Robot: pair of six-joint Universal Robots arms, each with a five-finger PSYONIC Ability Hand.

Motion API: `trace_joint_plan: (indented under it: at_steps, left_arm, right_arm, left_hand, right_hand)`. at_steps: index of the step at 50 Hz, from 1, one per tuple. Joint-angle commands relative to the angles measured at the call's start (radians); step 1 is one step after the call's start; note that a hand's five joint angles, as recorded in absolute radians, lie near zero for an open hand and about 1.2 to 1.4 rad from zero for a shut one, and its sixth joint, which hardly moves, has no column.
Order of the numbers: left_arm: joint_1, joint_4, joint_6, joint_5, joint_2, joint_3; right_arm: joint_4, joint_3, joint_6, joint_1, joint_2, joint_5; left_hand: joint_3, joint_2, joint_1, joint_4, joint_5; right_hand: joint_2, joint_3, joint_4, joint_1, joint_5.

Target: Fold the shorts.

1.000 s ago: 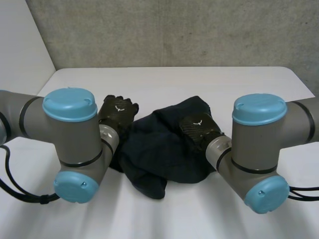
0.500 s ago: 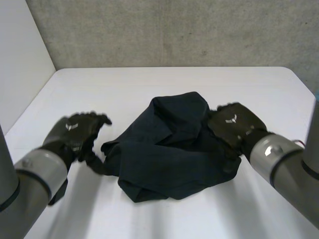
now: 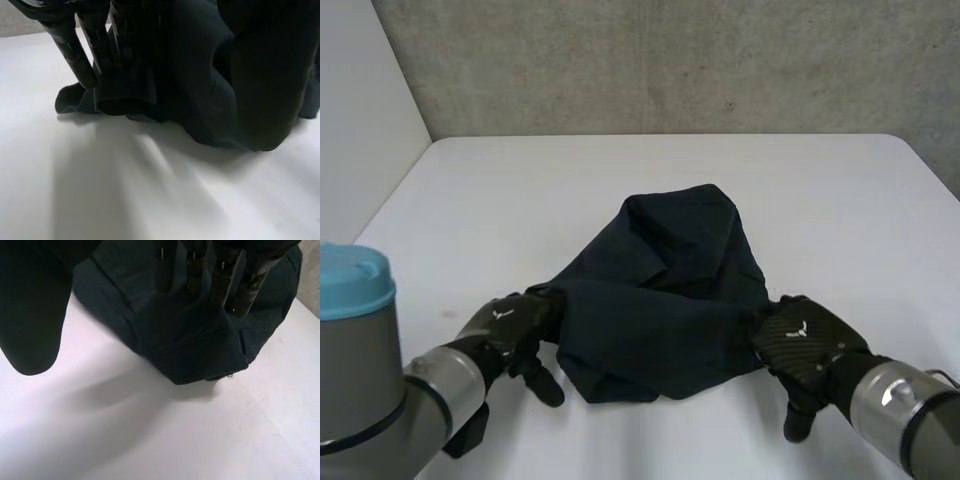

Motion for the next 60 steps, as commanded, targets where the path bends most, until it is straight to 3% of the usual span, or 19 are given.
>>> trace_joint_plan:
  at_steps: [1,13,24,28,30,34,38,50,60]
  left_arm:
    - [-0.01,0.034,-0.01,-0.01,-0.107,0.065]
    - [-0.03,0.078,-0.097,-0.012,-0.21,0.166]
    - [-0.033,0.077,-0.157,-0.012,-0.271,0.24]
    - [-0.045,0.075,-0.159,-0.013,-0.28,0.252]
    - [-0.051,0.072,-0.16,-0.013,-0.28,0.253]
    - [-0.062,0.07,-0.16,-0.01,-0.273,0.255]
    - [-0.067,0.032,-0.168,-0.009,-0.189,0.257]
    - [-0.099,-0.072,-0.203,0.039,-0.107,0.253]
    - [-0.108,-0.153,-0.206,0.12,-0.13,0.26]
  right_arm:
    - [-0.205,-0.027,0.069,0.005,0.137,0.013]
    - [-0.356,-0.148,0.095,0.008,0.344,0.079]
    - [-0.417,-0.237,0.097,0.029,0.439,0.118]
    - [-0.416,-0.255,0.1,0.034,0.447,0.119]
    - [-0.416,-0.257,0.101,0.034,0.436,0.119]
    - [-0.405,-0.263,0.1,0.036,0.412,0.121]
    - [-0.388,-0.255,0.094,0.036,0.361,0.118]
    - [-0.368,-0.214,0.089,0.026,0.319,0.105]
    - [-0.373,-0.197,0.087,0.032,0.329,0.104]
  left_hand:
    - [0.062,0.061,0.067,0.063,0.059]
    - [0.192,0.19,0.196,0.192,0.188]
    - [0.494,0.492,0.499,0.494,0.491]
    - [0.5,0.498,0.505,0.5,0.497]
    - [0.497,0.495,0.502,0.498,0.494]
    - [0.415,0.413,0.42,0.416,0.412]
    - [0.183,0.182,0.188,0.184,0.18]
    - [-0.066,-0.068,-0.062,-0.066,-0.069]
    - [-0.096,-0.098,-0.091,-0.096,-0.099]
  right_hand:
    - [-0.042,-0.023,-0.041,-0.01,-0.036]
    - [0.058,0.077,0.058,0.09,0.064]
    - [0.457,0.476,0.458,0.489,0.463]
    - [0.779,0.798,0.78,0.811,0.785]
    - [1.135,1.154,1.136,1.167,1.141]
    - [1.137,1.156,1.138,1.169,1.143]
    - [1.137,1.156,1.138,1.169,1.143]
    - [1.137,1.156,1.138,1.169,1.143]
    - [1.137,1.156,1.138,1.169,1.143]
